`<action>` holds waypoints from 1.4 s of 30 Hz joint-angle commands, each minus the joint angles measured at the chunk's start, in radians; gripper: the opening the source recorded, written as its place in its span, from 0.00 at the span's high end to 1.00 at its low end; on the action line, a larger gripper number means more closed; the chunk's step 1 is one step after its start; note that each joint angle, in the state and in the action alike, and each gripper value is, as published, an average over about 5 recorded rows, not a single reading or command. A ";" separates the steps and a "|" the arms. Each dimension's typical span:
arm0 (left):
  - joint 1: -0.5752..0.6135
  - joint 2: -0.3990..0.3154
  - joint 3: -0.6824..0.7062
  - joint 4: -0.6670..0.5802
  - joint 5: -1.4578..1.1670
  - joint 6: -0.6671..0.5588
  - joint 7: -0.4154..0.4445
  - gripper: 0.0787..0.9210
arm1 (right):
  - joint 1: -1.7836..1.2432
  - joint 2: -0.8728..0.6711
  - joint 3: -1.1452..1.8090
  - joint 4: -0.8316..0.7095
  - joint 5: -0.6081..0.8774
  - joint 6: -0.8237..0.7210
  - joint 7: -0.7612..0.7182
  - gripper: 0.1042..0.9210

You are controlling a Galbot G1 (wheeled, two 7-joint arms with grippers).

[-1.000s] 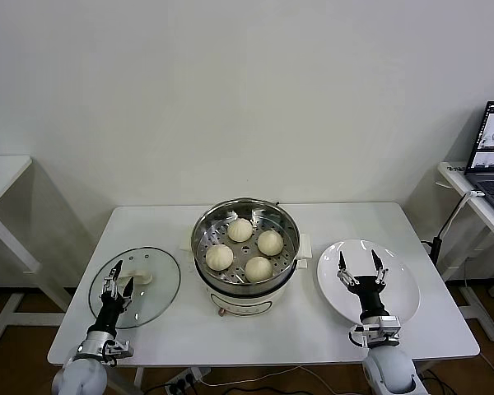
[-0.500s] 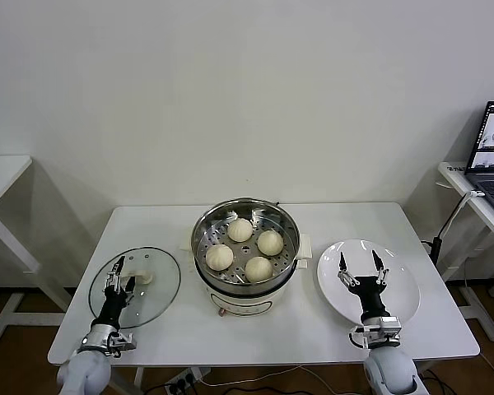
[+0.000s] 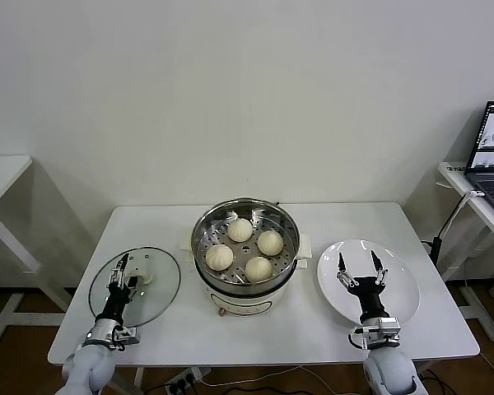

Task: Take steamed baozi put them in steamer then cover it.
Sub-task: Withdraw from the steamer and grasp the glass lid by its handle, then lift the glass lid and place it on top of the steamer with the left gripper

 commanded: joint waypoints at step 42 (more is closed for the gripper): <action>0.065 0.079 -0.078 -0.778 -0.149 0.184 0.114 0.86 | 0.004 0.020 -0.006 0.016 -0.015 0.007 -0.001 0.12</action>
